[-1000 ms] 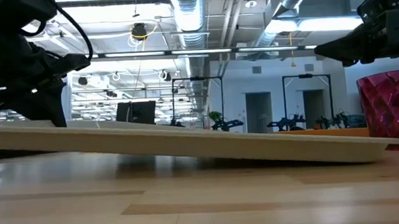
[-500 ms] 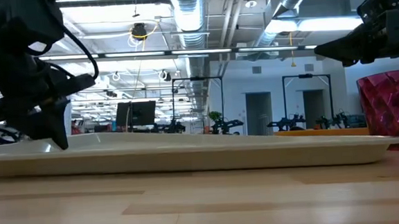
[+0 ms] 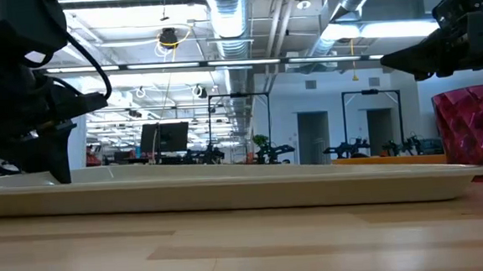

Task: Pick and place plate/cup/fork/spoon on tray
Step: Move the gray serving tray to the center of the table, then put the red glass on the gray serving tray

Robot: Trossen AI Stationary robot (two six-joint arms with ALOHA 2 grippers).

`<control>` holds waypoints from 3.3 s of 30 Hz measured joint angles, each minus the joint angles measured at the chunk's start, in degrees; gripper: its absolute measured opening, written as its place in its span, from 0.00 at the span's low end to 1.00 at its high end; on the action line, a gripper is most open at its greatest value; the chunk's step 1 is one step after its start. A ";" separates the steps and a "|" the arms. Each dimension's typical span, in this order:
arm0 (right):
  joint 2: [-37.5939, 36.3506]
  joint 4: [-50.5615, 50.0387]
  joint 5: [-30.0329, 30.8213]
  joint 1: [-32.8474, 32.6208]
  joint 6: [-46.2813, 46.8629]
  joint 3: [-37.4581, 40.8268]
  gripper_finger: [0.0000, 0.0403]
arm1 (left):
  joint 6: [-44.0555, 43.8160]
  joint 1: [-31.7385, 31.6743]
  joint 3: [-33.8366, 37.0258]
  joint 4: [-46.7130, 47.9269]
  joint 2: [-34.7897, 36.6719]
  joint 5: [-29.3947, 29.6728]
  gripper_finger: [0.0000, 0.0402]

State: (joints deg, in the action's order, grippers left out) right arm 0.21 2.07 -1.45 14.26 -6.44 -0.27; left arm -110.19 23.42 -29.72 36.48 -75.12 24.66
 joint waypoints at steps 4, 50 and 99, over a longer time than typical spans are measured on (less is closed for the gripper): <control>0.00 0.00 0.00 0.01 -0.01 0.00 0.14 | -0.56 0.01 0.01 -0.50 -0.67 0.25 0.08; 0.00 0.00 0.00 0.00 0.00 0.00 0.14 | 23.31 -1.38 0.12 7.30 16.02 8.72 0.29; 0.28 11.83 0.70 0.55 8.61 -1.00 0.14 | 101.97 -40.10 29.08 -85.27 27.79 -35.38 0.00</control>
State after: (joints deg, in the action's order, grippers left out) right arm 0.49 13.89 -0.75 14.81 2.17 -1.28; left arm -8.22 -16.68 -0.64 -48.79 -47.34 -10.72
